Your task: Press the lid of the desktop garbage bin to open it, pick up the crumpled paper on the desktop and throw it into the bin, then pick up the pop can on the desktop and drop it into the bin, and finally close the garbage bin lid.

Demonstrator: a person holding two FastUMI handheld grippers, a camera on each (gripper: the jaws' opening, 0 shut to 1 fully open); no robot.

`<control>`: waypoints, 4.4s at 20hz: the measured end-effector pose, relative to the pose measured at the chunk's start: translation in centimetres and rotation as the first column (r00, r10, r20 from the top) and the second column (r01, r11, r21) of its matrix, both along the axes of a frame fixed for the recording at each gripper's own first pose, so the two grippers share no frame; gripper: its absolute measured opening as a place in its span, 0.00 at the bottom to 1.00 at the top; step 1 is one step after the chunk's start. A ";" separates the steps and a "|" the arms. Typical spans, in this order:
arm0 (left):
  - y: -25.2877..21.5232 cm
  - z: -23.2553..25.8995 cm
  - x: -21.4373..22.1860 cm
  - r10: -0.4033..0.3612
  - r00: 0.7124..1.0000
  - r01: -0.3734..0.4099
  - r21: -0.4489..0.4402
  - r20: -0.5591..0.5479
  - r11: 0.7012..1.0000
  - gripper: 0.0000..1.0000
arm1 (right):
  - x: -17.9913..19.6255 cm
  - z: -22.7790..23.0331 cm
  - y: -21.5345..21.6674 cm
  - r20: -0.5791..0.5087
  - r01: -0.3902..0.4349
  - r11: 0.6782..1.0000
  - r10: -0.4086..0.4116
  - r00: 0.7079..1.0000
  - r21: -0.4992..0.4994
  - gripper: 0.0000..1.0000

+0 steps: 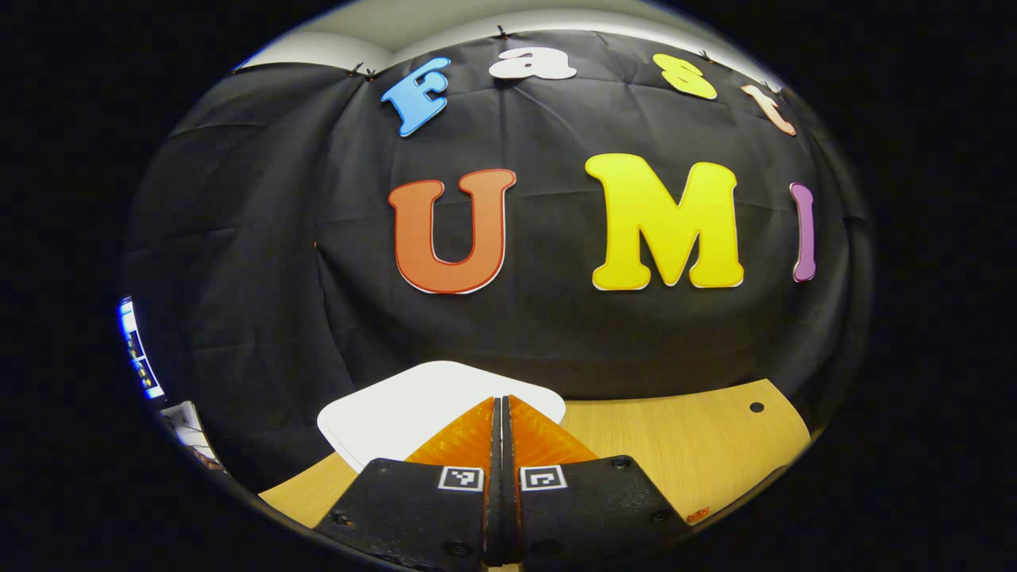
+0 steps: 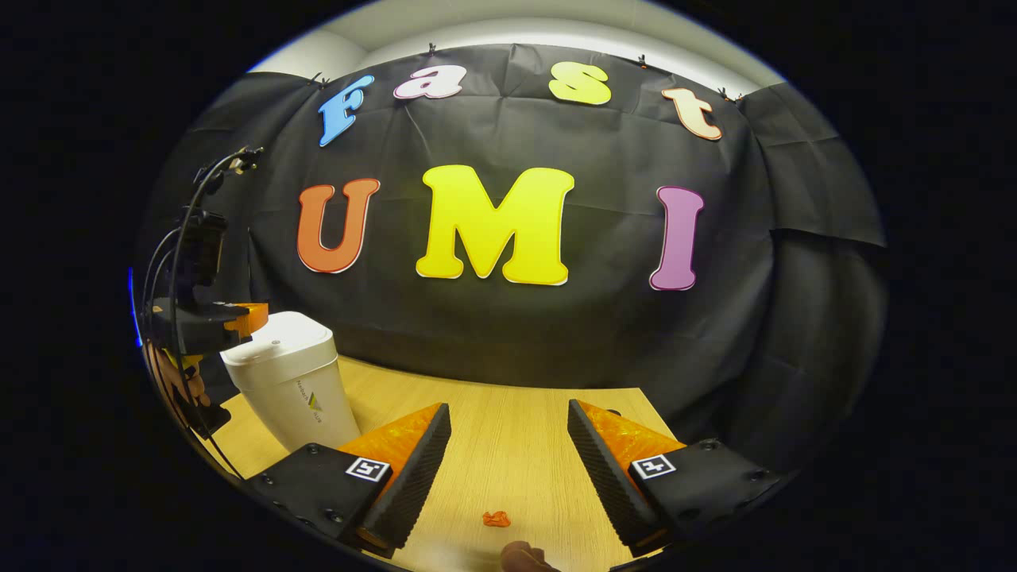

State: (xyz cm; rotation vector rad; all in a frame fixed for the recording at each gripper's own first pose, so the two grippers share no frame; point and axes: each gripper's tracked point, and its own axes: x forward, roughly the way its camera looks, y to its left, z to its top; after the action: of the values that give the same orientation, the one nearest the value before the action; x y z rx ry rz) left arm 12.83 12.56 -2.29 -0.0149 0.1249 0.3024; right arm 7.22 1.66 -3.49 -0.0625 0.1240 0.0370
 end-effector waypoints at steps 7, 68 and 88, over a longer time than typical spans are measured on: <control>1.9 -3.9 1.7 0.077 0.985 -0.089 -0.076 -0.156 0.993 0.03 | 0.9 -1.4 -0.1 -0.049 0.004 1.000 -0.004 0.999 0.000 0.94; -9.6 -12.1 -12.2 -0.237 0.952 0.250 0.047 -0.196 0.967 0.98 | 4.8 -33.1 0.0 -0.714 -0.134 0.990 0.065 0.697 -0.040 0.78; -8.8 -10.8 -13.3 -0.223 0.953 0.256 0.151 -0.205 0.955 0.95 | 3.7 -33.7 -1.2 -0.780 -0.045 0.999 0.048 0.624 0.026 0.17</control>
State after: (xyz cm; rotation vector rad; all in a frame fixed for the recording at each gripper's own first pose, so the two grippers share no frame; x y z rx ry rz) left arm -0.42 3.76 -13.07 0.2042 0.2829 0.0688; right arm 10.88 0.46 -37.15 -0.0408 1.0176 0.1170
